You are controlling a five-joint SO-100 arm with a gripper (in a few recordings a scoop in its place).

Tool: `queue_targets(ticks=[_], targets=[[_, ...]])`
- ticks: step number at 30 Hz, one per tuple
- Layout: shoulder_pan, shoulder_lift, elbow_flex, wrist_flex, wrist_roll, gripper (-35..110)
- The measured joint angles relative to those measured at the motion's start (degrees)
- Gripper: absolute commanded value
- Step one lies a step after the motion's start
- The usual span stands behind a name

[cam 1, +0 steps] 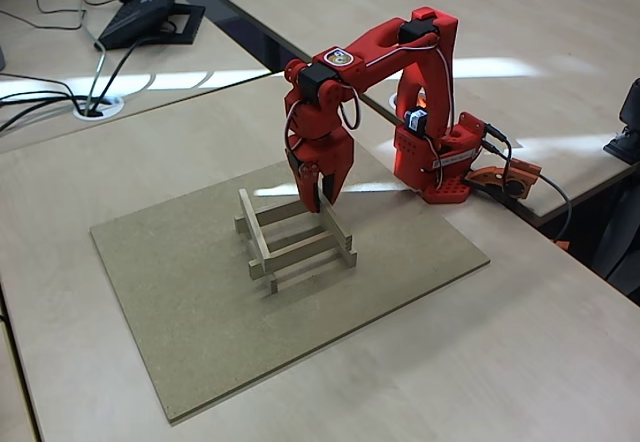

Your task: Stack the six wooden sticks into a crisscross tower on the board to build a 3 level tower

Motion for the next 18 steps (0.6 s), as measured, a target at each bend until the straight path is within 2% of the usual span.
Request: queue_targets(ticks=[18], targets=[[-0.53,0.26,1.23,0.53,0.35,15]])
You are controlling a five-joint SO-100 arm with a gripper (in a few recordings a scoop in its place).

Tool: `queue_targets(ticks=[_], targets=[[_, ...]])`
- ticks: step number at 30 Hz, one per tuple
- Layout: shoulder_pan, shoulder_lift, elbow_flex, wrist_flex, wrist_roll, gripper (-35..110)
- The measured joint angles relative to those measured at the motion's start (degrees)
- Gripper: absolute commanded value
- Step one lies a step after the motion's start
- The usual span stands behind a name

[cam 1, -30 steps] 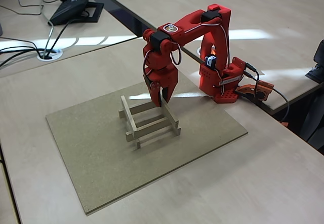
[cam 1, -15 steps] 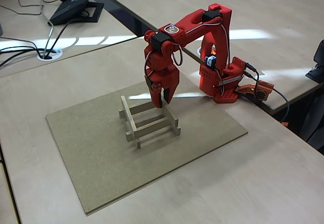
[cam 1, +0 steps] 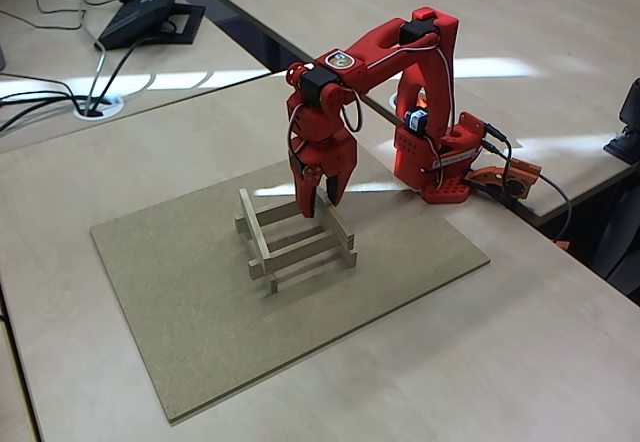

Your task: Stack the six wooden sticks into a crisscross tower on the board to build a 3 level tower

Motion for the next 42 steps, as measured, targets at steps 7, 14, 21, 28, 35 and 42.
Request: queue_targets(ticks=[7,14,21,28,35,42], targets=[[0.09,-0.09,0.00,0.00,0.26,16],[0.09,0.00,0.00,0.00,0.26,17],[-0.62,0.09,0.00,1.49,1.05,22],[-1.93,1.41,-0.09,3.43,2.46,28],[-3.08,3.25,-1.41,6.24,4.75,30],[-4.04,4.57,-5.27,8.79,5.98,30]])
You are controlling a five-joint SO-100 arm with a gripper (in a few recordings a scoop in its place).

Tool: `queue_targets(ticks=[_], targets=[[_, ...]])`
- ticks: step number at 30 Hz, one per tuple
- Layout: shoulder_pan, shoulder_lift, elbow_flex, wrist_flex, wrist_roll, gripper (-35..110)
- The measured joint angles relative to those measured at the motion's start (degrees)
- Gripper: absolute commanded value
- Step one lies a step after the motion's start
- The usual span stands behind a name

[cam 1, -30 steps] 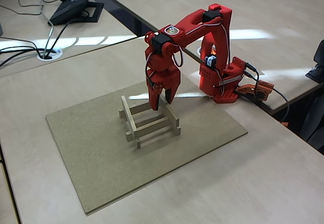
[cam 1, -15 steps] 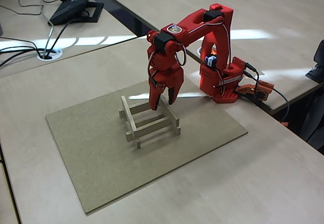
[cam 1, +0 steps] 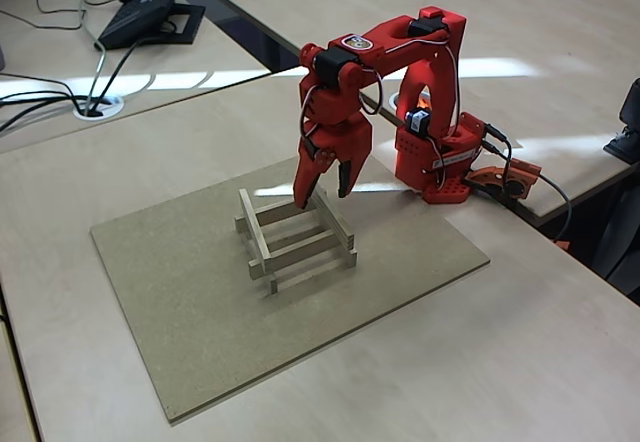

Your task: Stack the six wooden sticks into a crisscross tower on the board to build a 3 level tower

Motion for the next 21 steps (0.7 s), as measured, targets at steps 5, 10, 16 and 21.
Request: queue_targets(ticks=[5,10,16,21], targets=[[-0.79,0.00,-4.39,1.23,-0.18,23],[-2.11,3.25,-7.47,1.58,0.70,12],[-4.31,11.25,-6.59,0.44,6.33,0],[-6.86,22.50,0.88,-4.83,9.84,0]])
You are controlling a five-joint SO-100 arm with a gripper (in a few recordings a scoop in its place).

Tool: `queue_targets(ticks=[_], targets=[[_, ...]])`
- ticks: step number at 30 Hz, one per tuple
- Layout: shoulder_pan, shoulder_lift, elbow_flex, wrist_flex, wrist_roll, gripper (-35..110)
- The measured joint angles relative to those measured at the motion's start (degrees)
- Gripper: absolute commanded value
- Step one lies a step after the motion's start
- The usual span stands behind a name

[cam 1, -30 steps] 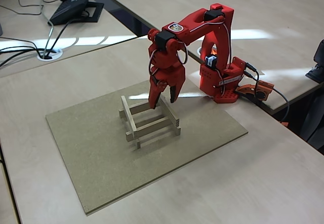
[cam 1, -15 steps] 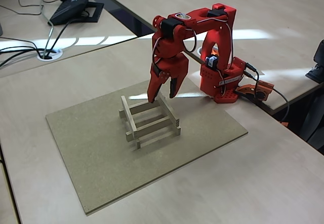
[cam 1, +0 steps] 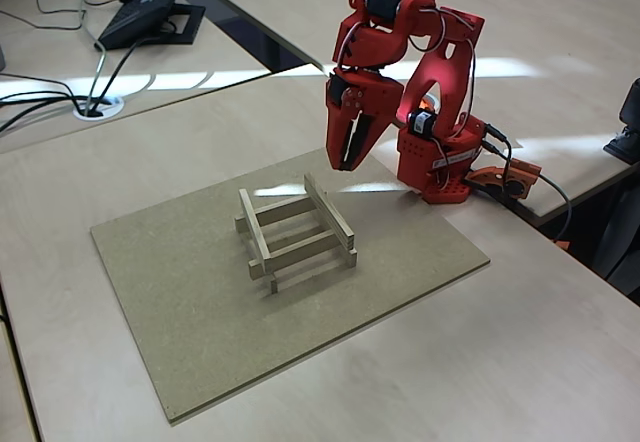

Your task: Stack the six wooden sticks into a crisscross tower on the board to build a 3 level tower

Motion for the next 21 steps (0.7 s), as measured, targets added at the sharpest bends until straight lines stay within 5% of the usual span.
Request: queue_targets(ticks=[21], targets=[[1.93,51.24,50.71,-40.61,-1.85,0]])
